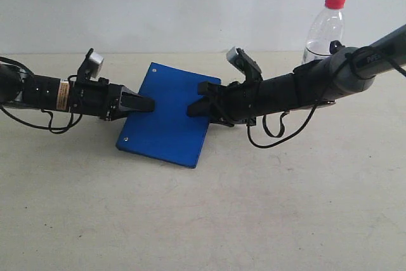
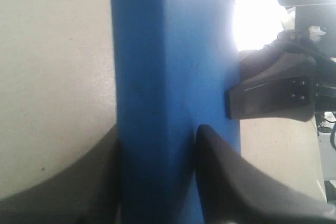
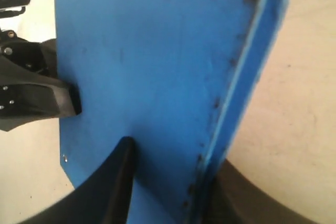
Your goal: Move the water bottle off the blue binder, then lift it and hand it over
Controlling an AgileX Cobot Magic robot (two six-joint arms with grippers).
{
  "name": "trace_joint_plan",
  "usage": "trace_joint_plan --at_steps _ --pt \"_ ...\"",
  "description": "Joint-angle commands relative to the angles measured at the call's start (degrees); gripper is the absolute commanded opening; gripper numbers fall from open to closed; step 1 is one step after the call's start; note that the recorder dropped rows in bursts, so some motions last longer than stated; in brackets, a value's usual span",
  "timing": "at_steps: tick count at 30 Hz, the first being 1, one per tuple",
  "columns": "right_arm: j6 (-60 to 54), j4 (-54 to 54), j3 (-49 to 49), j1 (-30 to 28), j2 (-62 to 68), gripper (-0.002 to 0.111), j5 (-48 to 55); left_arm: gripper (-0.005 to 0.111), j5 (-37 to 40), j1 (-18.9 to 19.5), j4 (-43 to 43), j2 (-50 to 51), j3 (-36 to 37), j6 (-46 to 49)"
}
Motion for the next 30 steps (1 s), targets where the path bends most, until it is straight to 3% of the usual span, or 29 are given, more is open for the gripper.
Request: trace_joint_plan --at_steps 1,4,13,15,19,25,30 --pt "-3.4 0.0 -0.4 -0.3 0.0 0.035 6.7 0.005 -4.0 -1.2 1.9 -0.2 0.6 0.0" --pt "-2.5 -3.1 -0.4 -2.8 -0.7 0.047 11.7 0.005 -4.0 0.4 2.7 -2.3 0.6 0.0" --pt "7.8 -22.9 -0.4 -9.8 -5.4 0.047 26.1 0.005 -4.0 2.4 4.0 -13.3 4.1 -0.2" --pt "10.4 -28.1 -0.4 -10.2 -6.1 0.039 26.1 0.005 -4.0 2.4 4.0 -16.2 5.7 0.1" --pt "13.9 -36.2 -0.4 -10.2 -8.2 0.000 26.1 0.005 -4.0 2.4 4.0 -22.7 10.4 1.7" --pt "13.5 -38.1 -0.4 -10.2 -16.6 0.000 26.1 0.005 -4.0 2.4 4.0 -35.6 20.1 3.9" --pt "20.9 -44.7 0.2 -10.2 -29.1 0.000 26.1 0.005 -4.0 2.4 4.0 -46.6 27.9 3.9"
